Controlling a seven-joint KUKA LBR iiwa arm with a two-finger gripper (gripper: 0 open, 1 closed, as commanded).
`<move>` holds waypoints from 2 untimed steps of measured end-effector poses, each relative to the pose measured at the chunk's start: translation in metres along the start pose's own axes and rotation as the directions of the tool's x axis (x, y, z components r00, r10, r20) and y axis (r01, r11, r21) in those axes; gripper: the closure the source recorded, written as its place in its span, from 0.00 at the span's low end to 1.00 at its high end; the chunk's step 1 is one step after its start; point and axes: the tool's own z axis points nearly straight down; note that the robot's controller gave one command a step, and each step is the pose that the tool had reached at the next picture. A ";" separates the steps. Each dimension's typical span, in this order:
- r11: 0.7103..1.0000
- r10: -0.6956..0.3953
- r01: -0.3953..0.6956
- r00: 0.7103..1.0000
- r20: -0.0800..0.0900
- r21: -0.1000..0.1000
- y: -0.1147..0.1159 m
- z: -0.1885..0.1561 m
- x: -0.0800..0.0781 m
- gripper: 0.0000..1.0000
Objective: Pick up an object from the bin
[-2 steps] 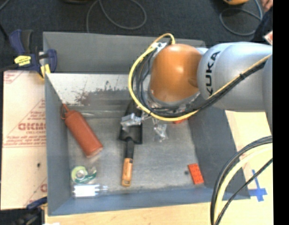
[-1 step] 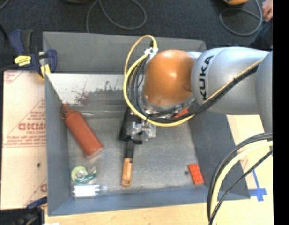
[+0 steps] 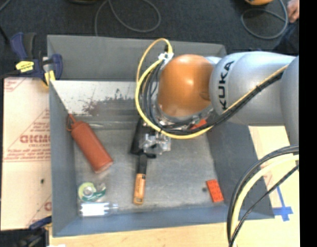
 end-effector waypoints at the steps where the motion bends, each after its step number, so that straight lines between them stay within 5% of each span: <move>1: 1.000 -0.002 0.002 1.000 0.003 0.002 -0.001 -0.075 -0.006 1.00; 2: 1.000 -0.001 0.001 1.000 0.003 0.002 -0.001 -0.075 -0.007 1.00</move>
Offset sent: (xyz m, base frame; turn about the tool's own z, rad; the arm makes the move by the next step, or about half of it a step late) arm 0.0000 0.0000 0.0000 0.0000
